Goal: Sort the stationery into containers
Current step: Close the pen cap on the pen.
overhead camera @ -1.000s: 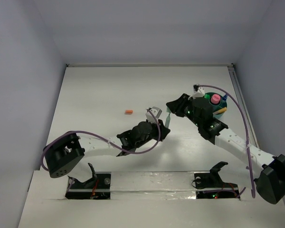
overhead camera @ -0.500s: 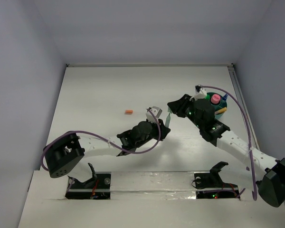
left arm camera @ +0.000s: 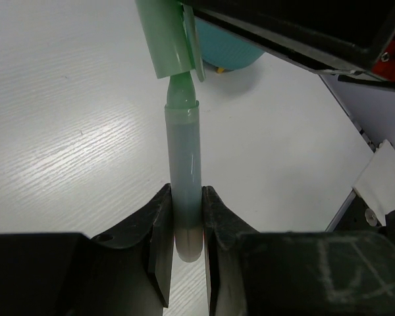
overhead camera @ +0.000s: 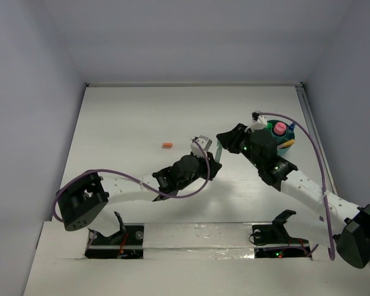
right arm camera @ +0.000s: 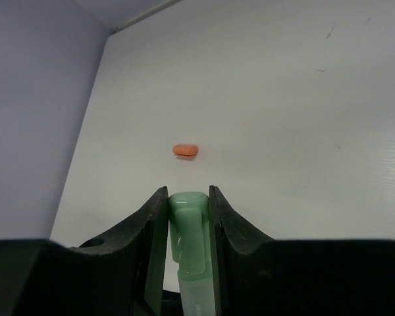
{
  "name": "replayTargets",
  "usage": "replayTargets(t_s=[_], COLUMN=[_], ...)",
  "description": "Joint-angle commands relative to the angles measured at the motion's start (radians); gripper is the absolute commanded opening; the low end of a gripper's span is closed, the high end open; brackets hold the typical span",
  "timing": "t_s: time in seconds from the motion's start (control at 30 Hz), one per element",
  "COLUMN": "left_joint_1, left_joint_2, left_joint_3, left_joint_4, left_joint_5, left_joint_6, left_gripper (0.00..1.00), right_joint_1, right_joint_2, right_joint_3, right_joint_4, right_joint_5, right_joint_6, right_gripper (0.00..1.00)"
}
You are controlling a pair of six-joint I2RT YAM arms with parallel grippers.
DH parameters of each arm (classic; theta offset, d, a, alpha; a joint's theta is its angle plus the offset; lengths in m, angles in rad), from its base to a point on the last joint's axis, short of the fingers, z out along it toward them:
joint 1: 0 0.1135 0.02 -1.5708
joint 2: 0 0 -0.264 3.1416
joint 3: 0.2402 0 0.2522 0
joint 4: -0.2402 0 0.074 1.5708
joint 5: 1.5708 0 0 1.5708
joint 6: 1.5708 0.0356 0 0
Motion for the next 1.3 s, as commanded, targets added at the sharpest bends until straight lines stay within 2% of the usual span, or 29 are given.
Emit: replayTargets(t_s=[0.0,0.3,0.7,1.03,1.27], left_joint_1=[-0.005,-0.005,-0.005,-0.005,-0.005], left_joint_2=[-0.055,-0.072,-0.060,-0.100,-0.117], left_joint_3=[0.046,0.041,0.100,0.133,0.140], left_joint_4=[0.031,0.048,0.057,0.020,-0.013], left_joint_5=[-0.018,-0.047,-0.067,-0.122,-0.130], left_joint_6=[0.028,0.018,0.046,0.109,0.135], left_gripper=[0.00,0.00,0.00,0.00,0.00], right_joint_1=[0.016,0.025,0.122,0.140,0.140], right_joint_2=[-0.021,-0.051,-0.074,-0.066,-0.107], right_joint_3=[-0.022,-0.069,-0.152,-0.158,-0.108], right_joint_4=[0.036,0.093,0.199,0.133,0.004], right_joint_5=[0.034,0.052,0.103,0.059,0.052], right_joint_6=[-0.018,0.021,0.096,0.084,0.021], right_gripper=[0.00,0.00,0.00,0.00,0.00])
